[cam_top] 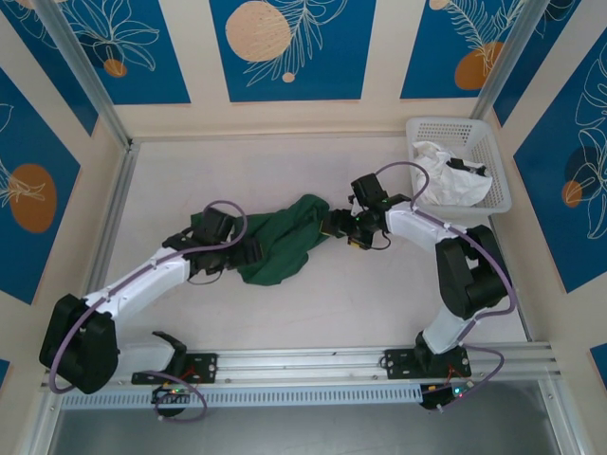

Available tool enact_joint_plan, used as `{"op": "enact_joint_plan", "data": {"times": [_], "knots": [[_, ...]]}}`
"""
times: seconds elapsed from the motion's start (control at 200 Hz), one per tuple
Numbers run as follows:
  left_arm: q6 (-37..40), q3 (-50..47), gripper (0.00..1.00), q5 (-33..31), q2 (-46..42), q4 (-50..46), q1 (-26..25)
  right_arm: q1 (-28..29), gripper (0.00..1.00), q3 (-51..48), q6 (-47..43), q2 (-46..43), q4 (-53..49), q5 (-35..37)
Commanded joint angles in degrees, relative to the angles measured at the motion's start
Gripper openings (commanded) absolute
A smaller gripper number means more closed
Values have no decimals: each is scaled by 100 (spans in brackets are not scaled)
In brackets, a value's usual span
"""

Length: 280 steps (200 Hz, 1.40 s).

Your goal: Fold and stack the t-shirts

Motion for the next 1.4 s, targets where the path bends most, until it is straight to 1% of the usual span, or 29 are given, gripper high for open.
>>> {"op": "enact_joint_plan", "data": {"times": [0.0, 0.11, 0.215, 0.24, 0.285, 0.395, 0.475, 0.55, 0.575, 0.6, 0.755, 0.8, 0.865, 0.92, 0.985, 1.02, 1.035, 1.055, 1.105, 1.235, 1.395], "knots": [[-407, -474, 91, 259, -179, 628, 28, -121, 83, 9, 394, -21, -46, 339], [-421, -804, 80, 649, 57, 1342, 32, -260, 82, -80, 557, 37, 206, 289], [-302, -738, 70, 727, 339, 1664, 33, -287, 80, 135, 545, 298, 254, 56], [-279, -704, 67, 700, 399, 1689, 36, -286, 79, 209, 537, 376, 214, 29], [-207, -632, 55, 680, 473, 1738, 45, -292, 78, 338, 538, 494, 114, 115], [-26, -490, 32, 654, 615, 1797, 54, -456, 76, 423, 642, 567, 3, 450], [105, -395, 16, 574, 663, 1749, 58, -581, 72, 537, 600, 635, -54, 688], [202, -349, 3, 447, 615, 1661, 55, -613, 71, 882, 446, 849, -344, 934], [228, -339, 0, 419, 589, 1629, 58, -633, 67, 1000, 406, 941, -429, 910], [249, -326, 0, 387, 553, 1588, 54, -676, 62, 1077, 359, 1009, -439, 840], [409, -297, 0, 167, 227, 1366, 54, -913, 59, 1343, 372, 1271, -414, 865], [447, -305, 0, 142, 130, 1325, 57, -975, 55, 1435, 298, 1365, -336, 764], [498, -290, 0, 142, 22, 1257, 54, -978, 53, 1696, 187, 1595, -436, 754], [538, -271, 0, 114, -50, 1184, 54, -990, 46, 1945, 107, 1801, -612, 740], [588, -242, 0, 66, -120, 1109, 54, -989, 44, 2141, 91, 2005, -715, 693], [608, -244, 0, 42, -155, 1087, 56, -1000, 38, 2225, 78, 2108, -764, 638], [611, -236, 0, 31, -167, 1075, 56, -1011, 37, 2261, 74, 2142, -791, 617], [620, -231, 0, 9, -189, 1064, 56, -1013, 33, 2299, 73, 2191, -817, 599], [642, -226, 0, -6, -230, 1040, 55, -1044, 29, 2368, 97, 2260, -889, 557], [672, -198, 0, -25, -319, 992, 54, -1068, 26, 2328, 93, 2282, -826, 396], [693, -158, 0, -27, -395, 965, 56, -1040, 1, 2168, 6, 2135, -609, 230]]}}
